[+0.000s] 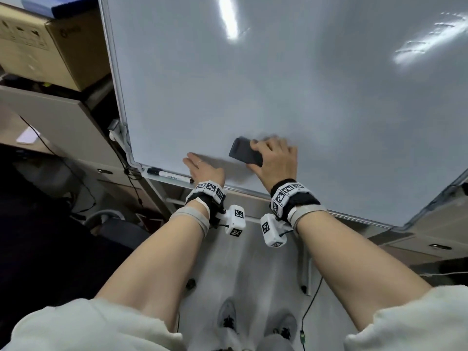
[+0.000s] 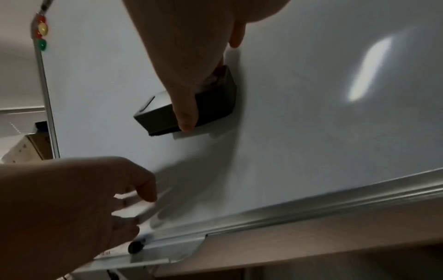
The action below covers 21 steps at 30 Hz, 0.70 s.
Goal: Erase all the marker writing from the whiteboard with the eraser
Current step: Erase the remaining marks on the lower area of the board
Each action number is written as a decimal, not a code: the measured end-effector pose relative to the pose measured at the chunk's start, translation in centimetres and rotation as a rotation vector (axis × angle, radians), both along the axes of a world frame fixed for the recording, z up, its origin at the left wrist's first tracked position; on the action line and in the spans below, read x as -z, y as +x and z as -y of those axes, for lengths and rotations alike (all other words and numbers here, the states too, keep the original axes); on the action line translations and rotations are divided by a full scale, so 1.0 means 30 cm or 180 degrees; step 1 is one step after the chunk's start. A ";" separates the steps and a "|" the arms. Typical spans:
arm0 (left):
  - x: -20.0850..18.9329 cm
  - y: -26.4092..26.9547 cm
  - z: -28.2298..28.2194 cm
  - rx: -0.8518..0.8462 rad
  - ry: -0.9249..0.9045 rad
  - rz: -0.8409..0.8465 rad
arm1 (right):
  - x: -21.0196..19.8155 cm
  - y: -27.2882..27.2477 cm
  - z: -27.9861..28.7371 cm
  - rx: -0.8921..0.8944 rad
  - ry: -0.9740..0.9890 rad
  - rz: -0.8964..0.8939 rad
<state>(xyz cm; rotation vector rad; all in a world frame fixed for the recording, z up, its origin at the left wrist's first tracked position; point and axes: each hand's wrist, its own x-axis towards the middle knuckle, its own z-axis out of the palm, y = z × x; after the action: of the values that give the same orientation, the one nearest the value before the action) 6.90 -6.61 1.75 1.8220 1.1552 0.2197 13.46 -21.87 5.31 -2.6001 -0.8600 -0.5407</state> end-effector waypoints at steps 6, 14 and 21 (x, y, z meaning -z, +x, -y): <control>0.001 -0.017 -0.007 -0.0037 -0.0103 0.0203 | -0.193 0.090 -0.033 0.0428 0.0540 0.0414; -0.009 -0.093 -0.086 -0.0166 -0.0018 0.0433 | -0.055 -0.007 -0.124 0.0174 0.0103 0.0264; 0.028 -0.191 -0.193 -0.0653 0.0238 0.0338 | 0.101 -0.127 -0.194 -0.0156 -0.0845 -0.0762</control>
<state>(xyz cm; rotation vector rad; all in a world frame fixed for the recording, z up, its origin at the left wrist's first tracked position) 1.17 -0.82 0.91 1.7334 1.2728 0.4782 9.65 -16.04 2.28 -2.7952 -0.9667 -0.1014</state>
